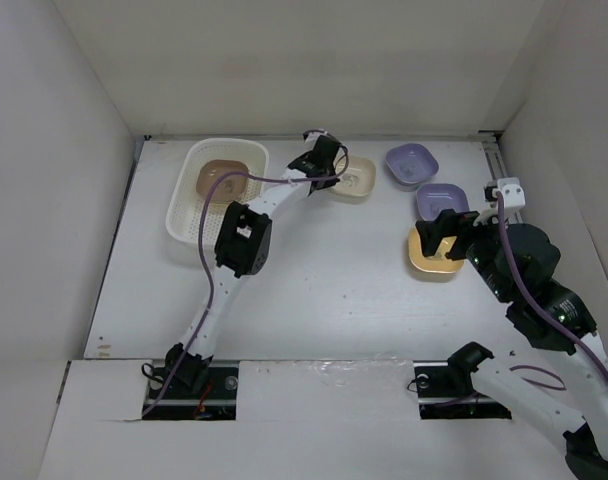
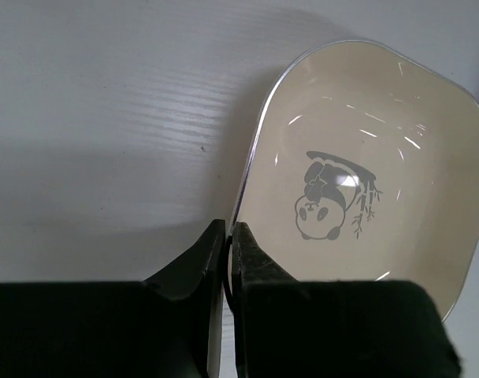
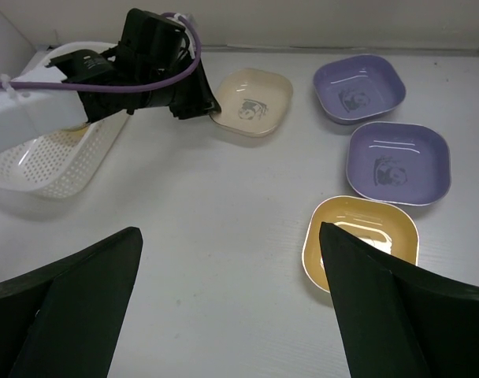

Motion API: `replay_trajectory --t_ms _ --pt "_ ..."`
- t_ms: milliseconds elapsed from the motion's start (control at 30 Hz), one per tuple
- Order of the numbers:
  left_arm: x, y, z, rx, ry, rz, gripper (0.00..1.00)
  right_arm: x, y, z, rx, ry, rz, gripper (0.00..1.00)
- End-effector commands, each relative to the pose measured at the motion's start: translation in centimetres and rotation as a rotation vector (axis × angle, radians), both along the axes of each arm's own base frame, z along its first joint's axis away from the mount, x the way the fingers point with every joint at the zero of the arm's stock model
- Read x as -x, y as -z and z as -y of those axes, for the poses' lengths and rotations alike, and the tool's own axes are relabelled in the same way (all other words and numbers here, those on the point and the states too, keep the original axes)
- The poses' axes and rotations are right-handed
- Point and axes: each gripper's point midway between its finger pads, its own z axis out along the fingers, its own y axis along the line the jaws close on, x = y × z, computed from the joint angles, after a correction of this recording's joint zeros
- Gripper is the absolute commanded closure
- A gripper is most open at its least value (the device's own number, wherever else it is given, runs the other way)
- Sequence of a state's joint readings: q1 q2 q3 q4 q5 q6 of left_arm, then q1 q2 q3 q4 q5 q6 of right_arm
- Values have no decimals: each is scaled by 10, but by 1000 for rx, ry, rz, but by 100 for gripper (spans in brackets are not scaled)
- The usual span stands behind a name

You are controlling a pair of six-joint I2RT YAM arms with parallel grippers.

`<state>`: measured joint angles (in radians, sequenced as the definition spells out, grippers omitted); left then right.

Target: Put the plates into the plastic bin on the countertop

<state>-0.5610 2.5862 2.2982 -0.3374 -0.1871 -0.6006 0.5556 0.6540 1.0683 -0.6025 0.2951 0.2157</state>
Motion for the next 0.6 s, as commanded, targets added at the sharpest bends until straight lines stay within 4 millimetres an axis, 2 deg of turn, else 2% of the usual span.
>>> replay_trajectory --t_ms 0,33,67,100,133,167,200,233,267,300,367,400,433,500,533,567 --pt "-6 -60 -15 -2 -17 70 100 3 -12 4 -20 7 34 0" --pt "-3 -77 -17 7 -17 86 100 3 -12 4 -20 7 34 0" --pt "5 -116 -22 25 -6 143 100 3 -12 4 -20 7 34 0" --pt "3 -144 -26 60 1 197 100 3 -12 4 -20 7 34 0" --pt "11 -165 -24 79 50 227 100 2 -10 3 -20 7 34 0" --pt "20 -203 -37 109 59 275 100 3 -10 2 -21 -2 33 0" --pt "19 -220 -52 120 53 297 100 2 -6 0 -18 -11 25 0" --pt "23 -229 -64 118 60 291 100 2 -9 -1 -24 -11 35 0" --pt "30 -239 -68 138 127 290 100 2 -9 -3 -26 -23 34 0" --pt "31 -251 -97 144 125 300 100 2 -11 -3 -30 -23 42 0" --pt "34 -252 -127 161 141 292 100 2 -13 -4 -26 -34 52 0" --pt "37 -236 -146 132 133 261 100 2 -13 -6 -28 -46 51 0" --pt "33 -243 -184 115 74 277 100 1 -11 -10 -25 -59 42 0" --pt "34 -231 -217 92 46 256 100 2 -13 -12 -23 -74 51 0" --pt "37 -217 -248 76 25 232 100 3 -13 -15 -25 -90 50 0" --pt "36 -215 -257 81 43 249 100 2 -13 -14 -16 -91 53 0"
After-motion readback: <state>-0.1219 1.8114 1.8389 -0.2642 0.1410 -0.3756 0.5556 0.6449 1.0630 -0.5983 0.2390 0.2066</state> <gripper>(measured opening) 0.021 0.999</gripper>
